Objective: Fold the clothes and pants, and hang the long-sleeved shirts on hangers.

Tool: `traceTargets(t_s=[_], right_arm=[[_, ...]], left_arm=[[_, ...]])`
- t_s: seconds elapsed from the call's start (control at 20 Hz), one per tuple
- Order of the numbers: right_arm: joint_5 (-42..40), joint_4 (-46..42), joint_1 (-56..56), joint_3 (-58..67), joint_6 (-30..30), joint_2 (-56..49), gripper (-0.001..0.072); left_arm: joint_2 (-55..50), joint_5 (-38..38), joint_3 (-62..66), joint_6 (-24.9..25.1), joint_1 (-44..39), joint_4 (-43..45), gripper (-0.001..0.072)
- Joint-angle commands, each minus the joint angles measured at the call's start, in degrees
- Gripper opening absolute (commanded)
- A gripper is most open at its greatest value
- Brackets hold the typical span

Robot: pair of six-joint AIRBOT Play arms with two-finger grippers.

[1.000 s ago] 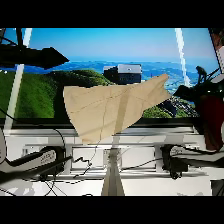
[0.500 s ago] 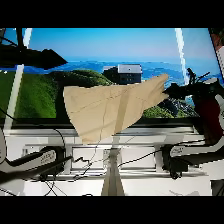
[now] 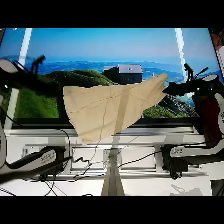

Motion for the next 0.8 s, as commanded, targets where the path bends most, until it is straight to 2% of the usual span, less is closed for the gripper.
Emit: traceTargets(t_s=[0.0,0.05,0.25,0.35,0.65,0.7,0.75], right_arm=[[-0.6,0.2,0.1,0.3,-0.3,1.2,0.0013],[-0.9,0.2,0.1,0.3,-0.3,1.2,0.0013],[-0.7,0.3,0.1,0.3,-0.2,1.2,0.0013],[-0.7,0.3,0.1,0.3,-0.2,1.2,0.0014],[0.1,0.5,0.1,2.1,-0.2,1.2,0.0013],[0.9,0.5,0.1,2.8,-0.2,1.2,0.0013],[1.8,0.7,0.1,3.5,-0.2,1.4,0.0014]], left_arm=[[3.4,-1.1,-12.7,-0.3,0.6,0.9,0.0650],[3.8,-1.6,-14.7,-1.2,0.6,0.9,0.0691],[3.7,-2.4,-18.0,-1.3,0.5,1.8,0.0685],[3.6,1.0,-20.6,-1.0,-0.5,1.8,0.0596],[3.6,12.2,-26.6,-1.1,-9.7,1.1,0.0593],[3.6,14.6,-26.6,-1.1,-11.4,1.1,0.0577],[3.6,17.3,-26.6,-1.1,-12.9,0.2,0.0465]])
